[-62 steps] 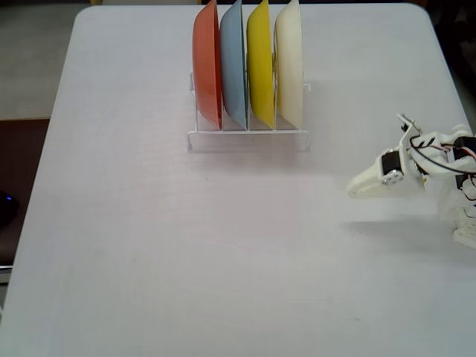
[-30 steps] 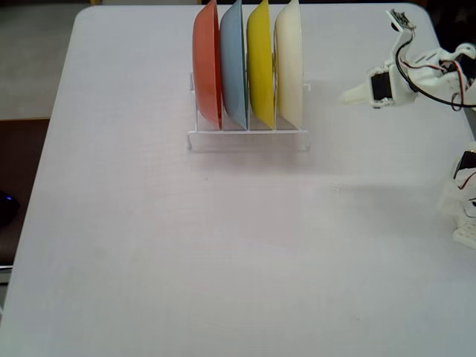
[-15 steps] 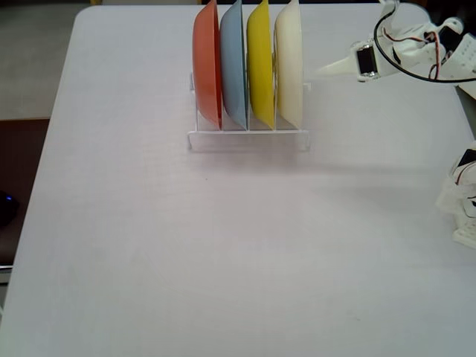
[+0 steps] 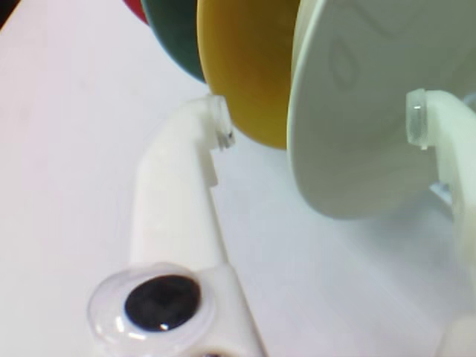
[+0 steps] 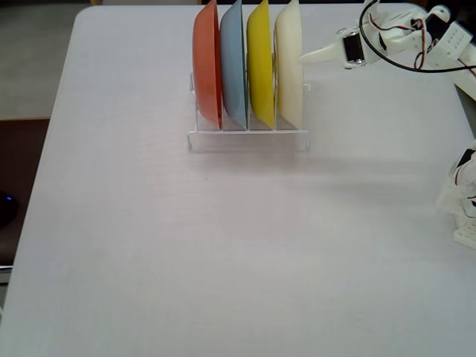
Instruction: Please take one of the plates.
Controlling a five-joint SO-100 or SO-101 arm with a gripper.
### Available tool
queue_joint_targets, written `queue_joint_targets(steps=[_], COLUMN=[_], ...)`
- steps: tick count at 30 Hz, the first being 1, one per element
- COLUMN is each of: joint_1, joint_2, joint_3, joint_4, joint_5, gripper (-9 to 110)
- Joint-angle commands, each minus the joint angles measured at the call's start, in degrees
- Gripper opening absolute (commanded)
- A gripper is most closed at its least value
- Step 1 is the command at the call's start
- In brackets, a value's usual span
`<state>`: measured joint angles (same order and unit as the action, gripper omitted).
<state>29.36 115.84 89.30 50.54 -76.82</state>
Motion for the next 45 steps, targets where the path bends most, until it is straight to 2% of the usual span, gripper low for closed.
queue_joint_targets(steps=[1, 18, 22, 28, 37, 45], joint_1=[0.35, 0.62, 0.26, -0.44, -1.41, -2.02], joint_2=[-1.41, -12.48, -13.45, -13.01, -12.04, -15.73], joint_3=[-5.54, -15.21, -16.0, -16.0, -24.52, -41.75], joint_4=[-1.14, -0.97, -0.97, -0.35, 6.59, 17.49], joint_5=[-0.7, -1.41, -1.05, -2.46, -3.34, -6.86], gripper=[29, 24, 17, 0, 0, -1])
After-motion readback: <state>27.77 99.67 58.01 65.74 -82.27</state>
